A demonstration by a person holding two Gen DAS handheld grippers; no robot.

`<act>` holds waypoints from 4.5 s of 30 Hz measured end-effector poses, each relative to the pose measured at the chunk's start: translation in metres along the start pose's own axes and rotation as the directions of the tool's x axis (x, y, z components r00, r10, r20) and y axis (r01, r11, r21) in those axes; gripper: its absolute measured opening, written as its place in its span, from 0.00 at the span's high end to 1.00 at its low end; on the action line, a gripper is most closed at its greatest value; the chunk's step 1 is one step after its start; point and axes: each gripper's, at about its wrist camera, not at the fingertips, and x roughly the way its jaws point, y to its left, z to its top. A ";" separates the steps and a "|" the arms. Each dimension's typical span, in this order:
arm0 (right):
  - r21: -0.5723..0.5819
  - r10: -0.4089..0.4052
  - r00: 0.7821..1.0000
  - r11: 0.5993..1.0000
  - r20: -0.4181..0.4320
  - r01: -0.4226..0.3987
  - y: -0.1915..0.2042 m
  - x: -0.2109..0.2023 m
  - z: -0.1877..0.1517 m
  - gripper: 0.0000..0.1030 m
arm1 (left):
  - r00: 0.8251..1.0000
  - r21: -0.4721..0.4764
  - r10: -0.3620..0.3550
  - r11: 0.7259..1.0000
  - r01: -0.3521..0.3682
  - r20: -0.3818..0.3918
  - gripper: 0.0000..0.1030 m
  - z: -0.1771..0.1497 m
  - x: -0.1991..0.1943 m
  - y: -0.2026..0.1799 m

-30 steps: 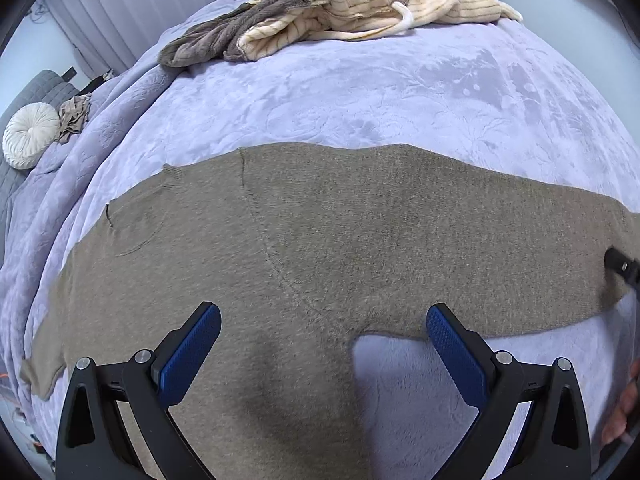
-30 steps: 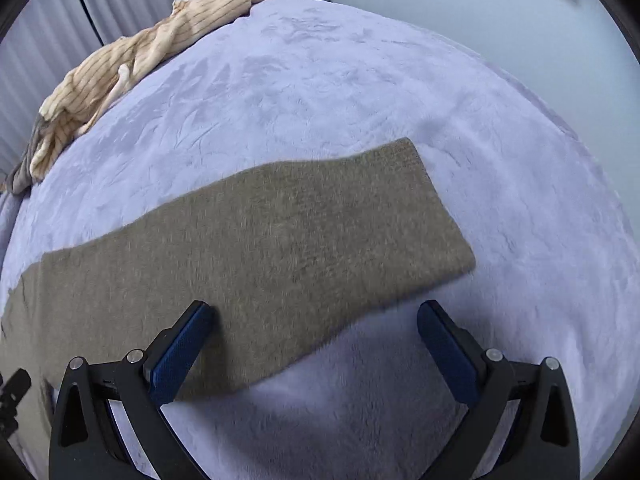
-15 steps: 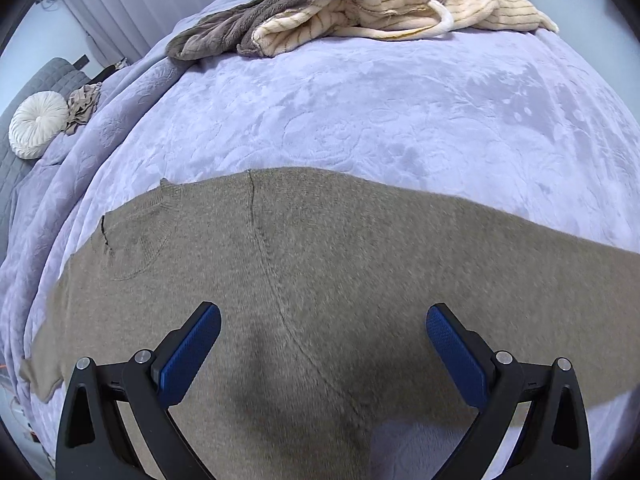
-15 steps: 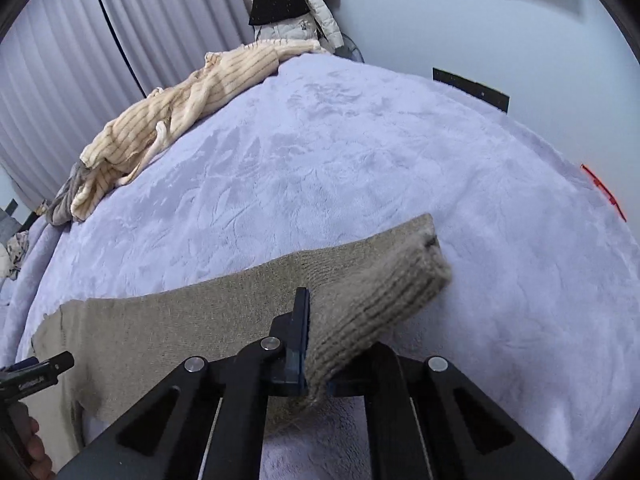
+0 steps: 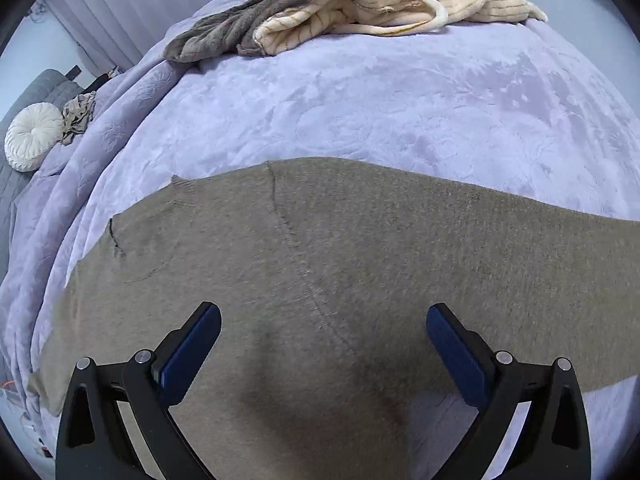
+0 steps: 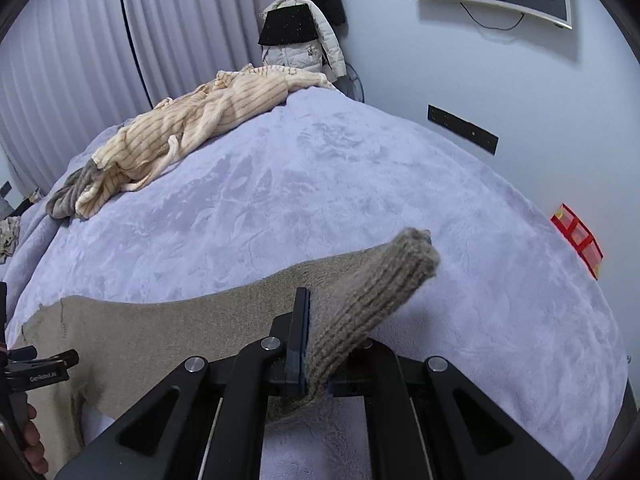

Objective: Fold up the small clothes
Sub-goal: 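Lift the held sleeve and carry it across the sweater body, then open the right gripper to release the sleeve onto the body, then grasp the other sleeve cuff with the left gripper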

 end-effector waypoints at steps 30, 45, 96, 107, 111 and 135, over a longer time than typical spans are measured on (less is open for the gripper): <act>-0.318 -0.032 0.995 0.946 0.092 0.060 0.265 -0.121 0.030 0.94 | 0.994 -0.271 -0.099 0.959 0.084 -0.042 0.00 -0.156 -0.021 0.210; -0.456 0.047 0.989 0.890 0.137 0.021 0.371 -0.175 -0.011 0.94 | 0.994 -0.303 -0.111 0.947 0.106 0.000 0.00 -0.190 -0.040 0.251; -0.559 0.371 0.834 0.620 -0.409 -0.550 0.557 -0.083 -0.214 0.43 | 0.983 -0.444 -0.182 0.882 0.158 -0.012 0.00 -0.240 -0.039 0.340; -0.501 0.039 0.920 0.830 -0.389 -0.247 0.413 0.030 -0.170 0.39 | 0.971 -0.264 -0.208 0.949 0.171 -0.118 0.00 -0.136 0.047 0.256; -0.494 0.072 0.927 0.830 -0.368 -0.260 0.405 0.025 -0.173 0.38 | 0.977 -0.243 -0.168 0.961 0.133 -0.129 0.00 -0.137 0.055 0.254; -0.636 0.145 0.972 0.736 -0.185 -0.231 0.415 -0.040 -0.283 0.19 | 0.884 -0.861 -0.174 0.208 0.464 0.434 0.00 -0.358 0.075 0.660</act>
